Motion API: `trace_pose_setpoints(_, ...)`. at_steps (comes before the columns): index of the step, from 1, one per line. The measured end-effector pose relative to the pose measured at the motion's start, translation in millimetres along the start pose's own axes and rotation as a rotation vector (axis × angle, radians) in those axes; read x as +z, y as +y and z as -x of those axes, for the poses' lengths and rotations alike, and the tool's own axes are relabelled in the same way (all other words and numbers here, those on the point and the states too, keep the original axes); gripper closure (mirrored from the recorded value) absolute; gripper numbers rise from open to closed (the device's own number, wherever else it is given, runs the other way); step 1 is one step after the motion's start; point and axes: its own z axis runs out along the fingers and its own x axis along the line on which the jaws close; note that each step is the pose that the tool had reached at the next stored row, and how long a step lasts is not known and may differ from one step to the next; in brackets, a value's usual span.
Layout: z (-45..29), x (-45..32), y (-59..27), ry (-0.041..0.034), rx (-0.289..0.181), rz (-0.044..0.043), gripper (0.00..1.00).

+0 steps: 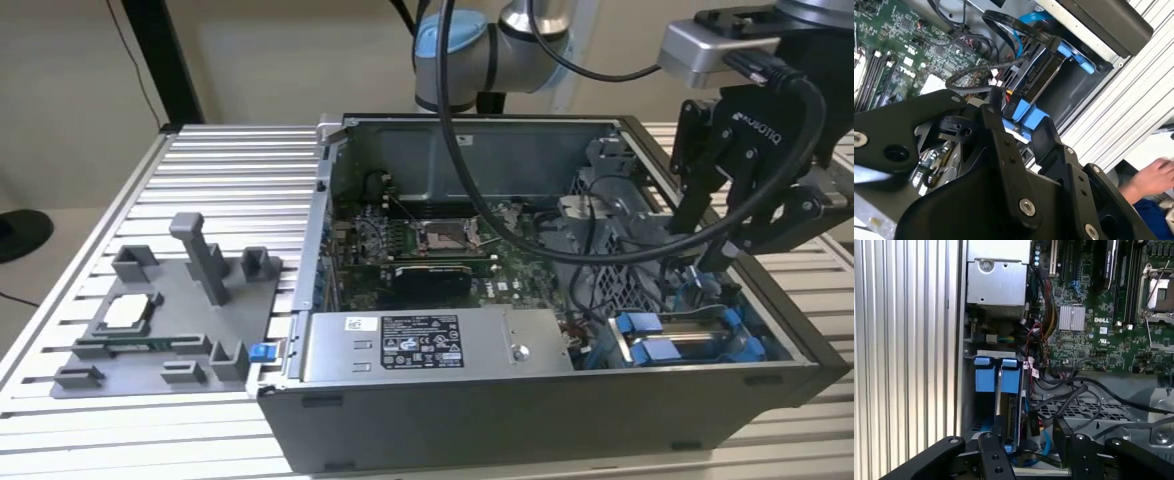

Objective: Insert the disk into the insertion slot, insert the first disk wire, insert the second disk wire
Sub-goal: 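Insert the first disk wire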

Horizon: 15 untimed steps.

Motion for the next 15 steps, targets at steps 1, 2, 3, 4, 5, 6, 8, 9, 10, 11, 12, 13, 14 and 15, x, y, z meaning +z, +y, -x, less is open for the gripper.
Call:
trace_pose_setpoints(1, 0.0, 0.3, 0.3, 0.0006, -0.005, -0.0001, 0.00)
trace_pose_setpoints(2, -0.1, 0.6, 0.6, 0.0015, -0.011, -0.0002, 0.00)
trace_pose_setpoints(3, 0.0, 1.1, 0.9, 0.0023, -0.016, -0.0003, 0.00)
trace_pose_setpoints(4, 0.1, 1.9, 1.3, 0.0027, -0.021, -0.0006, 0.00)
trace_pose_setpoints(5, 0.3, 2.7, 1.6, 0.0031, -0.025, -0.0011, 0.00)
trace_pose_setpoints(6, 0.5, 3.8, 1.8, 0.0034, -0.028, -0.0022, 0.00)
trace_pose_setpoints(8, 1.0, 6.1, 2.2, 0.0035, -0.033, -0.0056, 0.00)
trace_pose_setpoints(9, 1.3, 7.0, 2.2, 0.0036, -0.036, -0.0072, 0.00)
trace_pose_setpoints(10, 1.5, 7.5, 2.2, 0.0036, -0.037, -0.0081, 0.00)
trace_pose_setpoints(11, 1.6, 7.8, 2.2, 0.0036, -0.039, -0.0085, 0.00)
trace_pose_setpoints(12, 1.6, 8.2, 2.5, 0.0037, -0.040, -0.0092, 0.00)
trace_pose_setpoints(13, 1.7, 8.7, 2.8, 0.0038, -0.041, -0.0102, 0.00)
trace_pose_setpoints(14, 1.7, 9.1, 2.9, 0.0039, -0.041, -0.0113, 0.00)
trace_pose_setpoints(15, 1.7, 9.1, 2.9, 0.0040, -0.041, -0.0115, 0.00)
